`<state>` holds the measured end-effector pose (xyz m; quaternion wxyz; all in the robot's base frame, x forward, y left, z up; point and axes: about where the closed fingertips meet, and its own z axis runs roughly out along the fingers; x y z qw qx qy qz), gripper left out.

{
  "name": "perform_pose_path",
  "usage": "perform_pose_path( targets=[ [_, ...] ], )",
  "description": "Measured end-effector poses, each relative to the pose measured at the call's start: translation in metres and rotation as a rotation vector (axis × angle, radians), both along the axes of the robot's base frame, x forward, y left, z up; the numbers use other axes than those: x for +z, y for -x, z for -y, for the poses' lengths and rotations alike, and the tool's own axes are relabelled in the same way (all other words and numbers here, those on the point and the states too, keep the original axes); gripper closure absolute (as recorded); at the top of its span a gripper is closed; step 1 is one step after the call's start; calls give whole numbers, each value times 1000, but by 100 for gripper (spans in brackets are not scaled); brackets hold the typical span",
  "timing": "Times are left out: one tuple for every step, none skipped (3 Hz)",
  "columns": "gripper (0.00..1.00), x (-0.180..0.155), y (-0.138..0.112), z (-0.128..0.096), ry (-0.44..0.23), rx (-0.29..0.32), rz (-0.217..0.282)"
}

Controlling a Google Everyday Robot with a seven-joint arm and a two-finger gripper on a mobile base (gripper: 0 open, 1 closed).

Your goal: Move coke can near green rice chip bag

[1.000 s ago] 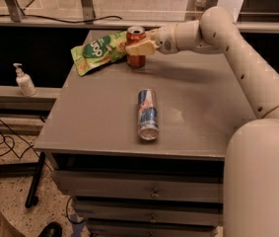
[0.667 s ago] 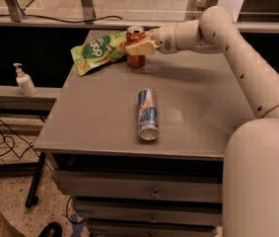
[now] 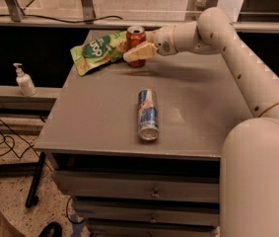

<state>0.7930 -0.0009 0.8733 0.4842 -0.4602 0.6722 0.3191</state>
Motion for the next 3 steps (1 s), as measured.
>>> perform_pose_path(
  targets=[
    [0,-2,0,-1,2,4,-5],
    [0,1,-4,11,5,-15,1],
    [0,18,-10,54,-2,-90,28]
  ],
)
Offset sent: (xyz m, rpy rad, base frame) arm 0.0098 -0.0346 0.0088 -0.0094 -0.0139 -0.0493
